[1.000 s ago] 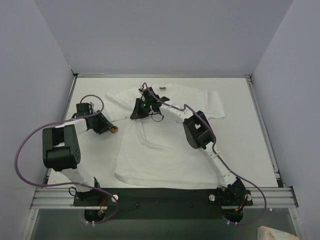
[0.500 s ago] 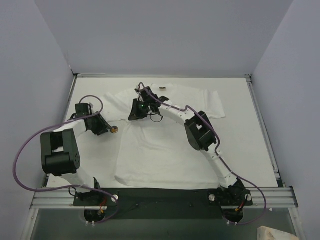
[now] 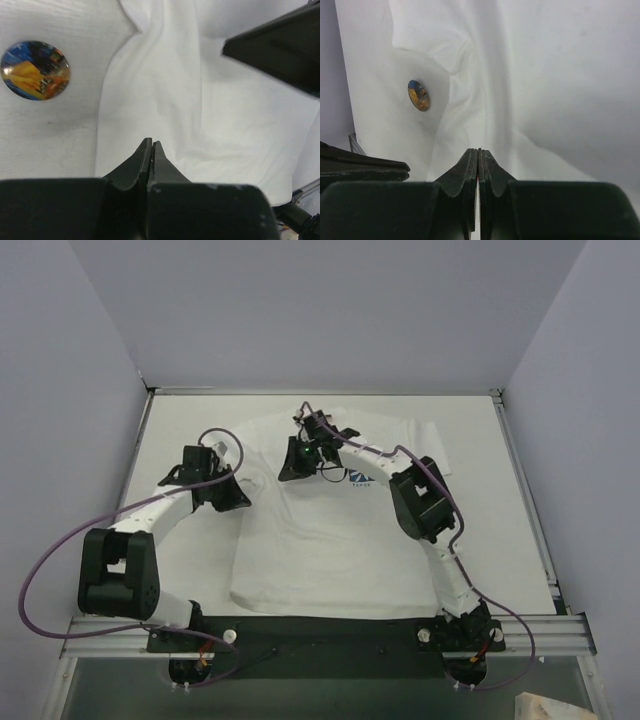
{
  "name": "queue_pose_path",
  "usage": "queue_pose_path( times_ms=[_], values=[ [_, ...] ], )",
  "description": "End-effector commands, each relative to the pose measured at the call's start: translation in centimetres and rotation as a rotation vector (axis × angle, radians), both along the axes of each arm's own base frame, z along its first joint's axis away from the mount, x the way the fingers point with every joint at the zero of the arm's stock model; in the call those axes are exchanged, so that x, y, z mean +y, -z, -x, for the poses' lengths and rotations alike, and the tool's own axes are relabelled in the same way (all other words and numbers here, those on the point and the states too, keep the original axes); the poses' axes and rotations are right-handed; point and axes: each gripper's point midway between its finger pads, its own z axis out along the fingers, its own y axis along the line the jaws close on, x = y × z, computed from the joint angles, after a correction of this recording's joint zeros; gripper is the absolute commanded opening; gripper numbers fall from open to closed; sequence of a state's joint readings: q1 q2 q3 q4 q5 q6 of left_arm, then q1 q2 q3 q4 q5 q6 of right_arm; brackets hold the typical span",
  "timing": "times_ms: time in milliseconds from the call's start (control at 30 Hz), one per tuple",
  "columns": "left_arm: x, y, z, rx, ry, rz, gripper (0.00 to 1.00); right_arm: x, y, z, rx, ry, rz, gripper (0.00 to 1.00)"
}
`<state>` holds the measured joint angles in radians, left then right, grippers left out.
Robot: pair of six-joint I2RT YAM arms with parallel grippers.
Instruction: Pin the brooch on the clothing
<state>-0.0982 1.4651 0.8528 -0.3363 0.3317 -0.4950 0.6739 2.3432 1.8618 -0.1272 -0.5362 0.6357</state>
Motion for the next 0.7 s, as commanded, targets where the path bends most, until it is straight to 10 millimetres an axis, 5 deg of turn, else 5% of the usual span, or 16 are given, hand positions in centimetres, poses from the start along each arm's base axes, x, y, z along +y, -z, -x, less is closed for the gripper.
queue_pose_path(
  times_ms=[0, 100, 300, 667],
  values=[
    [-1.0, 1.4, 2.6, 0.073, -0.008, 0.017, 0.0, -6.9, -5.3, -5.2, -0.05, 0.211, -0.045, 0.0],
    [-1.9, 2.7, 4.1, 0.112, 0.008, 0.023, 0.0, -11.7, -5.2, -7.6, -0.044, 0.343, -0.018, 0.0],
    [-2.7, 4.2, 6.1, 0.167, 0.029, 0.027, 0.0, -22.0, -1.3, -10.2, 0.043, 0.614, 0.123, 0.0],
    [-1.5, 5.7, 9.3, 0.268, -0.008, -0.026, 0.0, -31.3, 3.6, -10.9, 0.234, 0.883, 0.297, 0.0]
  ],
)
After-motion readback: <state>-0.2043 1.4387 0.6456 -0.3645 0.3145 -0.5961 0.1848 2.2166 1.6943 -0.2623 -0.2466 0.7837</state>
